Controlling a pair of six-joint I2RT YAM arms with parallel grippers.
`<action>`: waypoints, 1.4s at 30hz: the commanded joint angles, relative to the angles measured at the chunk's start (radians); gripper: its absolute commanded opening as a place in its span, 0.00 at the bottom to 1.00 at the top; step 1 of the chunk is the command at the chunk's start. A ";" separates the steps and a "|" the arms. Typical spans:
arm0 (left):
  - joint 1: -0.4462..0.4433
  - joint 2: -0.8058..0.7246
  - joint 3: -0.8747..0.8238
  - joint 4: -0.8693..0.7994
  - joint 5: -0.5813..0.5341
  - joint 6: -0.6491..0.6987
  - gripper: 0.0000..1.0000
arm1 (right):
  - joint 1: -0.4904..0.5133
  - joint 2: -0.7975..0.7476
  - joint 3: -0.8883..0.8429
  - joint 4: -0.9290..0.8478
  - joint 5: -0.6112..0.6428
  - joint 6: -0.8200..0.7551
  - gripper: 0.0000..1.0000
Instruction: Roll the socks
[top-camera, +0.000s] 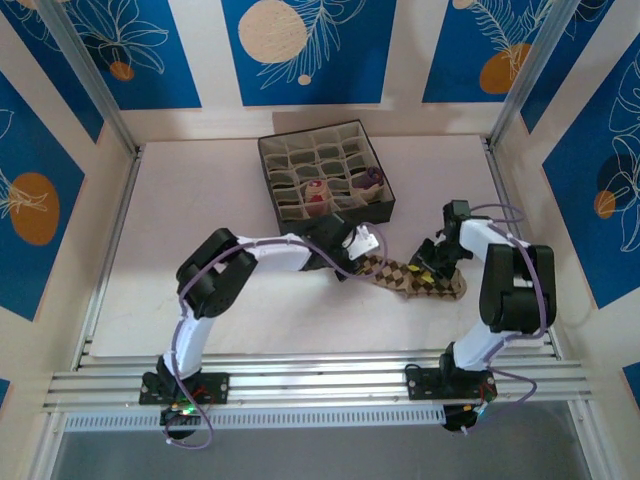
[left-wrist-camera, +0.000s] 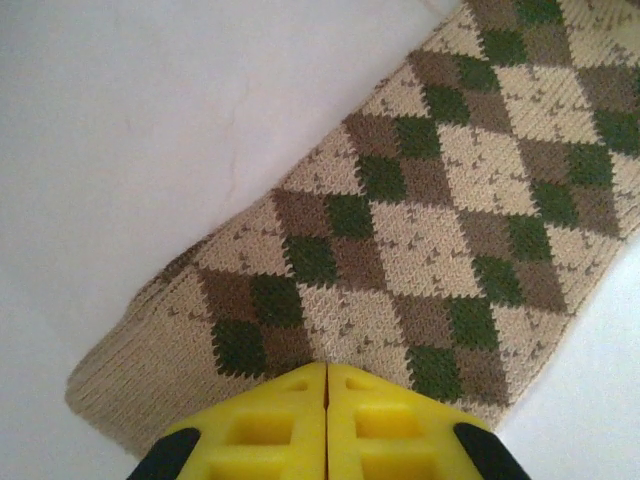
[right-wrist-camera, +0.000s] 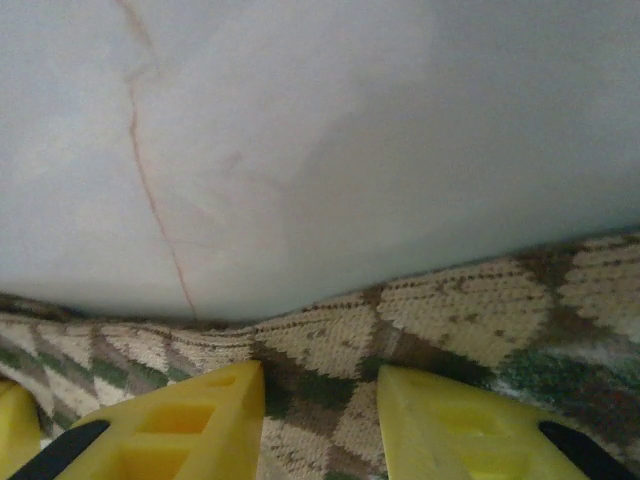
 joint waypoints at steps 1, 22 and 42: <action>0.000 -0.057 -0.157 0.055 -0.090 -0.151 0.07 | 0.054 0.065 0.059 -0.014 0.027 -0.024 0.35; -0.252 -0.542 -0.659 0.224 -0.272 -0.607 0.19 | 0.482 0.089 0.194 0.054 0.244 -0.227 0.50; 0.089 -1.175 -0.887 -0.158 -0.247 -0.529 0.37 | 1.084 -0.033 0.080 -0.047 0.492 -0.045 0.51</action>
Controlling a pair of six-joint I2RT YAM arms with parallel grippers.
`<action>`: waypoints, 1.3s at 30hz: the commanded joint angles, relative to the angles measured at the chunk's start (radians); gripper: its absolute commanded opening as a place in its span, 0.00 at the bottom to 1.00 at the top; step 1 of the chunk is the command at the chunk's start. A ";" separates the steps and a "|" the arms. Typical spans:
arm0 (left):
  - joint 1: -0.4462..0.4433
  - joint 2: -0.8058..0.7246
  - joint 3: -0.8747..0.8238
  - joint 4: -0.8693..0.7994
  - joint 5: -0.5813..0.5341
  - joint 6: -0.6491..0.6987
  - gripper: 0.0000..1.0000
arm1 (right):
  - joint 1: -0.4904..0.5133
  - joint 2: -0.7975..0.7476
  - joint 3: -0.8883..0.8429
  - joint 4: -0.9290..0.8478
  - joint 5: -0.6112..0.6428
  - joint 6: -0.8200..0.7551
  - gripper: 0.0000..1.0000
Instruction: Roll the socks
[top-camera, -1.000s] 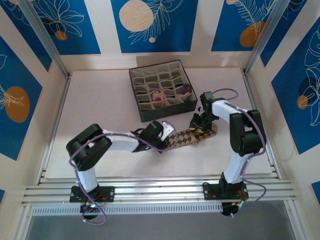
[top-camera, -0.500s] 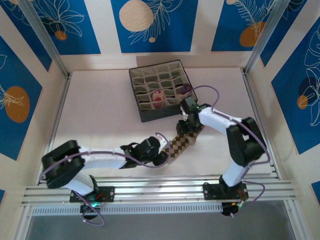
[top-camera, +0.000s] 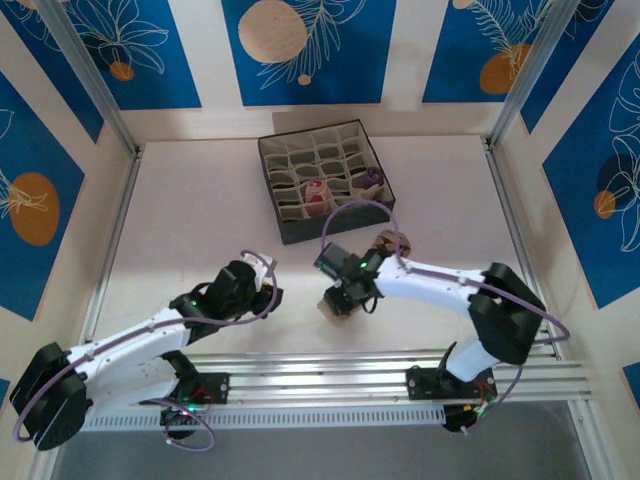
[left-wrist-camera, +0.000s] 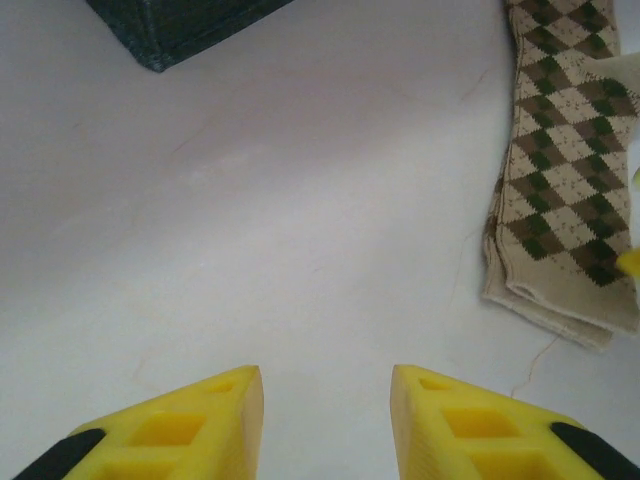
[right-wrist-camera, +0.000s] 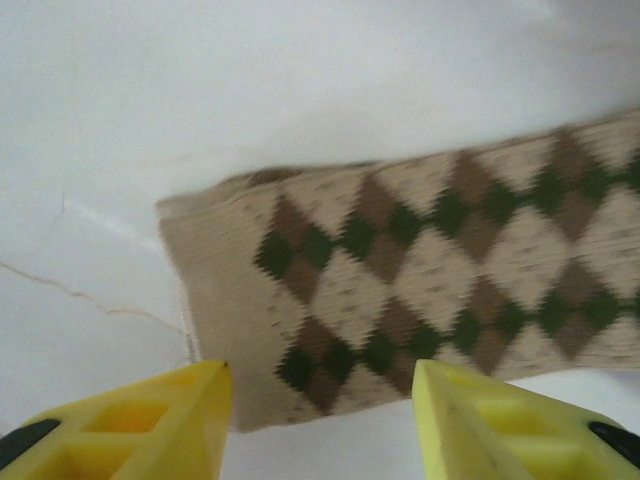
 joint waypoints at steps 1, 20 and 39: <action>0.021 -0.052 -0.027 -0.047 0.033 0.000 0.37 | 0.069 0.095 0.050 -0.060 0.071 0.077 0.51; 0.037 0.051 -0.033 0.215 0.442 0.404 0.41 | 0.080 0.122 -0.052 0.090 -0.241 -0.019 0.20; -0.082 0.442 0.099 0.335 0.633 1.142 0.64 | -0.099 0.011 -0.140 0.078 -0.640 -0.119 0.18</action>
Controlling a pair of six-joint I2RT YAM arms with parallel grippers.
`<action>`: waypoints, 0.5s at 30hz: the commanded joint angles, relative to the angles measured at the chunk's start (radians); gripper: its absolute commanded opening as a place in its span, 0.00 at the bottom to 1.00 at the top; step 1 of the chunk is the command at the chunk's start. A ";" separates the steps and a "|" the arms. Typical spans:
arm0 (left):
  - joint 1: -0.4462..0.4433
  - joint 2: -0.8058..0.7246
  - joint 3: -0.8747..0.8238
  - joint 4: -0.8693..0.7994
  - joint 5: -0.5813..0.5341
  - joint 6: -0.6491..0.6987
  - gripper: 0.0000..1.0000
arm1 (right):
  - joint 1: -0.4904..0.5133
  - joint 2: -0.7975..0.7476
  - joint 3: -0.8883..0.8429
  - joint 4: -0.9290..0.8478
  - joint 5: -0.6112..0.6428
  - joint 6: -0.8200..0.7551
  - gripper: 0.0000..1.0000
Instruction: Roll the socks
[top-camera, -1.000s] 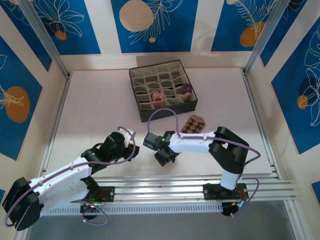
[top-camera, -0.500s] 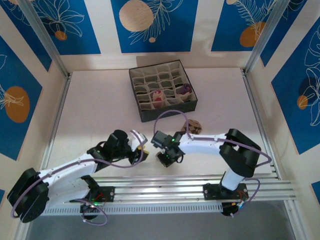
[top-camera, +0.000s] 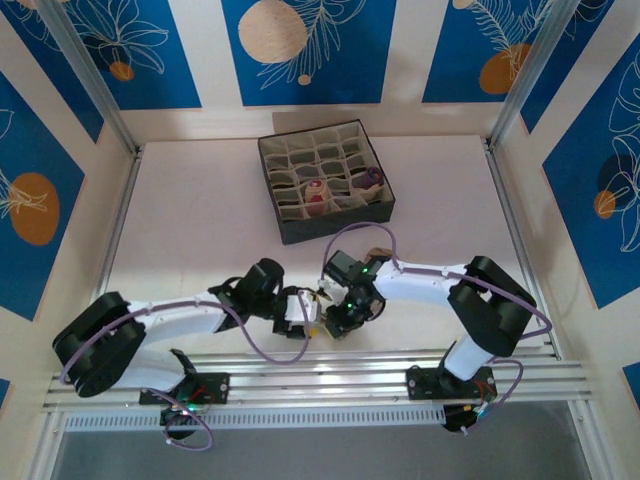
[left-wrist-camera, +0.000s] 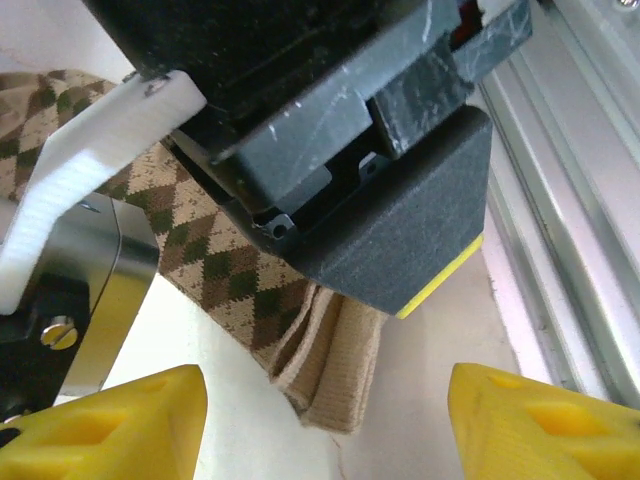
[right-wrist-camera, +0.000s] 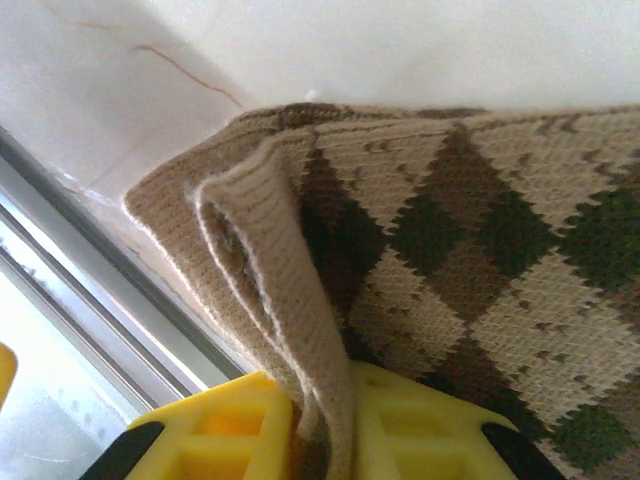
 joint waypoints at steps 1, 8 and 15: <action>-0.004 0.056 0.035 0.032 0.062 0.111 0.65 | -0.004 -0.015 -0.002 -0.022 -0.090 -0.048 0.18; -0.009 0.151 0.045 0.099 0.095 0.111 0.65 | -0.037 -0.009 0.005 -0.036 -0.098 -0.064 0.18; -0.010 0.166 -0.030 0.289 0.096 0.059 0.60 | -0.077 -0.018 -0.001 -0.020 -0.138 -0.075 0.18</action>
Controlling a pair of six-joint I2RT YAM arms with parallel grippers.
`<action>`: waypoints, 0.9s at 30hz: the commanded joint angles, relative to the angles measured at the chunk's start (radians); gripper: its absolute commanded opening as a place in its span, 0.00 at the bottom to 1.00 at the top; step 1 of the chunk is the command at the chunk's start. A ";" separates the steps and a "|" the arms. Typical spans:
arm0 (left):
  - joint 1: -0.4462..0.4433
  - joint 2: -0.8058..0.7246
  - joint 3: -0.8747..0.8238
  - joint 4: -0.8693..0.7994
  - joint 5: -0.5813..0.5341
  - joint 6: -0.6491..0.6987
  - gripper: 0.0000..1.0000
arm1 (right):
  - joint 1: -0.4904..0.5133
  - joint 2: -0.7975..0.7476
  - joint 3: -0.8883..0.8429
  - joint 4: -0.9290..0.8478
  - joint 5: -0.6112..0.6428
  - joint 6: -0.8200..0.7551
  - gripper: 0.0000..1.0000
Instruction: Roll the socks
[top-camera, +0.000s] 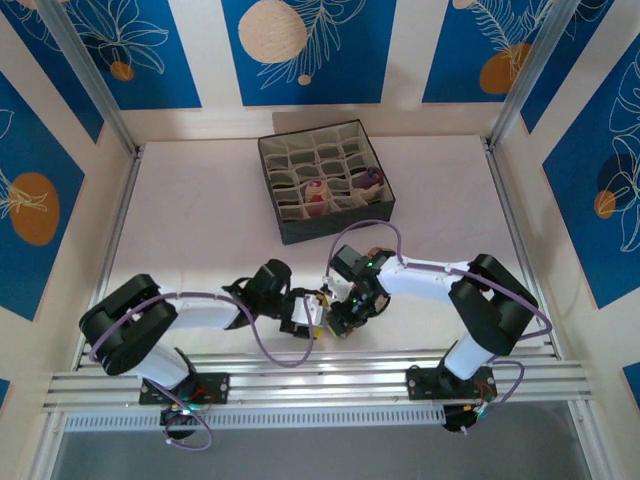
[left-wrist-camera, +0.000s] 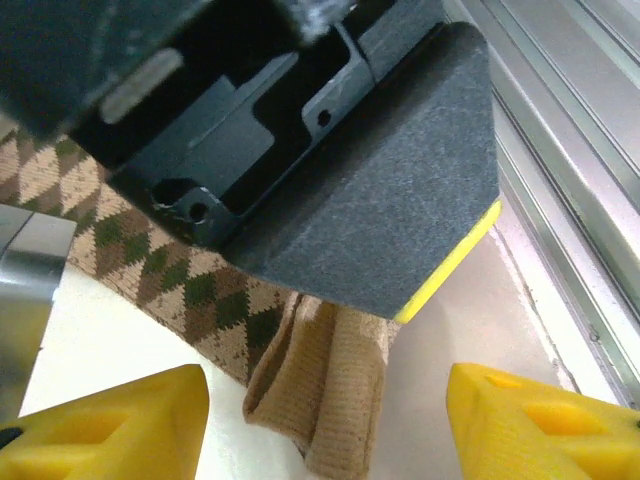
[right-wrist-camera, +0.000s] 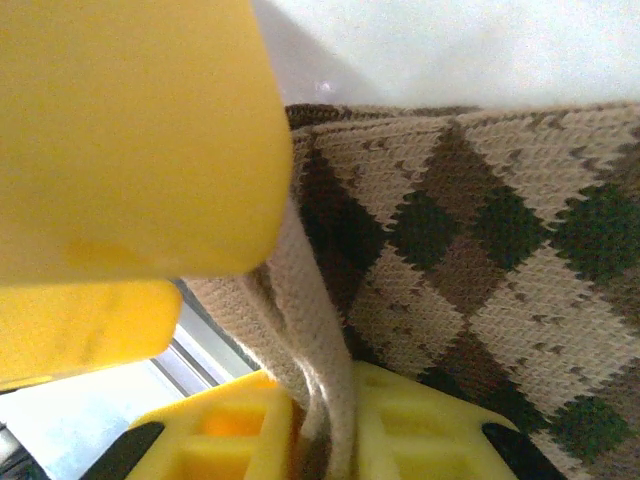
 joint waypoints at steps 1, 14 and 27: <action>-0.006 0.018 -0.018 0.097 0.050 -0.012 0.59 | -0.012 -0.018 0.000 0.003 -0.064 -0.033 0.18; -0.006 0.090 0.009 0.083 0.065 -0.011 0.00 | -0.033 -0.042 0.003 -0.011 -0.063 -0.040 0.20; -0.016 -0.058 -0.063 -0.039 -0.108 -0.083 0.00 | -0.294 -0.130 -0.075 -0.006 -0.001 0.147 0.48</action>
